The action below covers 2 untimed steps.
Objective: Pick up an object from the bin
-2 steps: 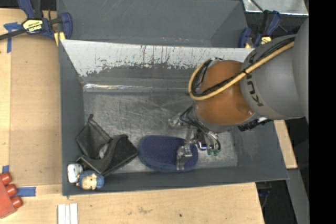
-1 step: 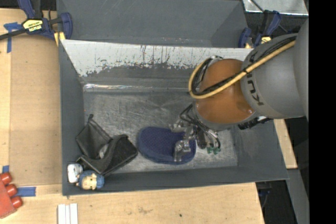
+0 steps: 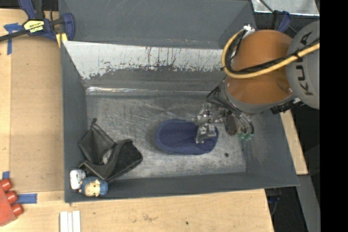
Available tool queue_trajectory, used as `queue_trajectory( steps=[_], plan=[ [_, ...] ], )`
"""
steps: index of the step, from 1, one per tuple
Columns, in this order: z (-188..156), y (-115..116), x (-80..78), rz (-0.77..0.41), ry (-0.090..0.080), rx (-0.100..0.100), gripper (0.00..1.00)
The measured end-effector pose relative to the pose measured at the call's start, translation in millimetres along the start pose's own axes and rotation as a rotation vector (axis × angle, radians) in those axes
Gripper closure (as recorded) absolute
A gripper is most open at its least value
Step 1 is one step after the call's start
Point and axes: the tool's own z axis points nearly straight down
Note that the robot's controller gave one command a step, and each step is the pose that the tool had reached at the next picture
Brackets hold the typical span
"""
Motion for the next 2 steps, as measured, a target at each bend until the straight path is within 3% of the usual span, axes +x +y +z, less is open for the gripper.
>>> queue_trajectory(
  steps=[2],
  plan=[
    [-109.8, 19.9, -5.7, -0.005, 0.001, -0.002, 1.0]
  ],
)
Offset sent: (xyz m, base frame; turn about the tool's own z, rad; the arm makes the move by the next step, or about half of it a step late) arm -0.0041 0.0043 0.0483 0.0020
